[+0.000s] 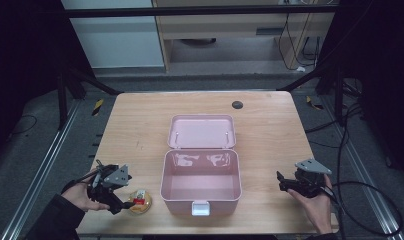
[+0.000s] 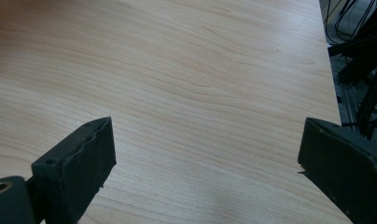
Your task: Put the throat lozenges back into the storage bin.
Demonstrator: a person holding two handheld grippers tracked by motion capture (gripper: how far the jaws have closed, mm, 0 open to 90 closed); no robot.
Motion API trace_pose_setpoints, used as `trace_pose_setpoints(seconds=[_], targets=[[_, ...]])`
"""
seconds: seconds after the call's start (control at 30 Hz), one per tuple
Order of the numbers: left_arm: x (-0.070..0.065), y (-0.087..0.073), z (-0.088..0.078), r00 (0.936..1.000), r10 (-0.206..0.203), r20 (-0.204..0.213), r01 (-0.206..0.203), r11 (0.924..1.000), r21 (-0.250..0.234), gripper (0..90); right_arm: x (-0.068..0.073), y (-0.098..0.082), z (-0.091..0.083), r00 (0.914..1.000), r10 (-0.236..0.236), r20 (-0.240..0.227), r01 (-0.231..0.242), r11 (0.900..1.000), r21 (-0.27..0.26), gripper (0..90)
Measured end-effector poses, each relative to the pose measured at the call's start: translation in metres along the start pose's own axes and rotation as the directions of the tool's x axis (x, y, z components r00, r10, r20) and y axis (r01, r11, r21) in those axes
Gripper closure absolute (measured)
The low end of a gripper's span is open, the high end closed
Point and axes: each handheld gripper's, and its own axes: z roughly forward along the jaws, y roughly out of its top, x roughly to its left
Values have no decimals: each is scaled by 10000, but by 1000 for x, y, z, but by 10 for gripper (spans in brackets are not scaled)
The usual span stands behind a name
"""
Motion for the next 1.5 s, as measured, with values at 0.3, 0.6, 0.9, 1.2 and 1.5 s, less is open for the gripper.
trace_pose_setpoints(seconds=[0.3,0.6,0.9,1.2,1.5], targets=[[-4,1,10,9995,264,172,-269,9992,301,117,1,-1,2,10000,-79,-29,80,9999,86,42],[-7,-1,22,9984,468,326,-484,9974,528,100,2,-2,3,9998,-151,-96,152,9997,181,38],[-8,1,33,9971,666,381,-693,9948,748,88,3,-2,4,9997,-230,-106,232,9994,256,36],[-8,1,42,9949,863,526,-917,9897,1098,90,4,-3,6,9992,-369,-147,374,9987,359,35],[-6,2,50,9944,886,574,-950,9881,1208,110,5,-3,7,9989,-422,-192,429,9983,391,35]])
